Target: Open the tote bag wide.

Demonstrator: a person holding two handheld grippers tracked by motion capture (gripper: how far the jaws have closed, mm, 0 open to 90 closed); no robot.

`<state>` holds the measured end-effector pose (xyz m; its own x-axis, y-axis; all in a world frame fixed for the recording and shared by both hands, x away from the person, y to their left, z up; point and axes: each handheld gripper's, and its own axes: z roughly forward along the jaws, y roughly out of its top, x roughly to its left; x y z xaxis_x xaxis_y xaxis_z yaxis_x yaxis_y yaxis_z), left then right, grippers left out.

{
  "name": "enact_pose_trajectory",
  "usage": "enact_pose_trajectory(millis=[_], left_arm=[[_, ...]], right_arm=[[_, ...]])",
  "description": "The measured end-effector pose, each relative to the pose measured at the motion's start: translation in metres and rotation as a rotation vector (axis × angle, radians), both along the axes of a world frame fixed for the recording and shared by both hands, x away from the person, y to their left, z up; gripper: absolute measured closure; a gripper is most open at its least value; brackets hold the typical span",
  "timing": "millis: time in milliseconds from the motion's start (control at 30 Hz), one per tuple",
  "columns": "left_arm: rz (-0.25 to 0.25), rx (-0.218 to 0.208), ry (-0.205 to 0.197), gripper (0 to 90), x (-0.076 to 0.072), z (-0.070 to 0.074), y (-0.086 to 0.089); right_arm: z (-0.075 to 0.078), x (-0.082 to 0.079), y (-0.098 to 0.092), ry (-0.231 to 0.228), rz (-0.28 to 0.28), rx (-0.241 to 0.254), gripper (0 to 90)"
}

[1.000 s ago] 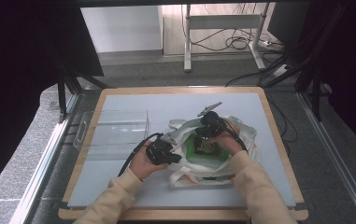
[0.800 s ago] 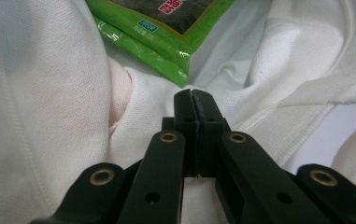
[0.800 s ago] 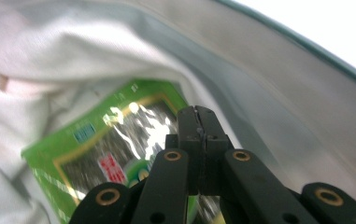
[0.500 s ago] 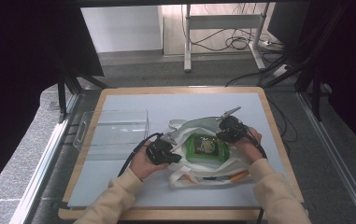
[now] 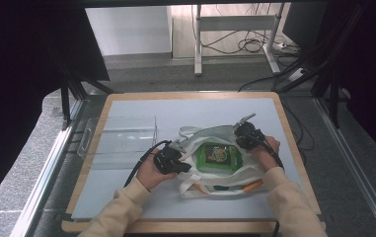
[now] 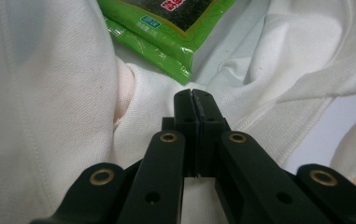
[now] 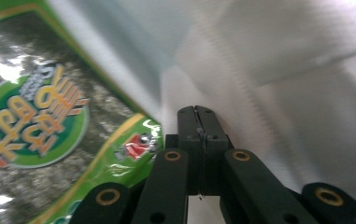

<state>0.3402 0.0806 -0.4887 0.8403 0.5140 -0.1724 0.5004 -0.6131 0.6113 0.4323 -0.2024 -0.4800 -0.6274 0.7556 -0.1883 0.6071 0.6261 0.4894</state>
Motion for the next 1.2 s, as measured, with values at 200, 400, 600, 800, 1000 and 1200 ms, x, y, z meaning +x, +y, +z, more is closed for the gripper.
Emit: enact_pose_trajectory(millis=[200, 400, 600, 800, 1000, 1200], left_arm=[[0.003, -0.005, 0.004, 89.9, 0.001, -0.001, 0.001], [0.007, -0.004, 0.007, 89.9, 0.001, -0.001, 0.001], [0.007, -0.001, 0.007, 89.9, 0.001, -0.002, 0.002], [0.008, -0.001, 0.008, 89.9, 0.001, -0.002, 0.002], [0.006, 0.000, 0.011, 89.9, 0.001, -0.002, 0.002], [0.008, 0.001, 0.011, 89.9, 0.001, -0.002, 0.001]], right_arm=[[-0.002, 0.008, -0.002, -0.002, -0.022, -0.001, 89.5], [-0.004, 0.013, -0.003, -0.011, -0.051, -0.008, 89.6], [-0.002, 0.016, -0.006, -0.014, -0.069, 0.008, 89.6], [-0.003, 0.017, -0.008, -0.012, -0.083, 0.033, 89.6], [0.003, 0.006, -0.009, 0.007, -0.062, 0.036, 89.6], [0.005, -0.016, -0.011, 0.061, -0.010, 0.021, 89.5]])
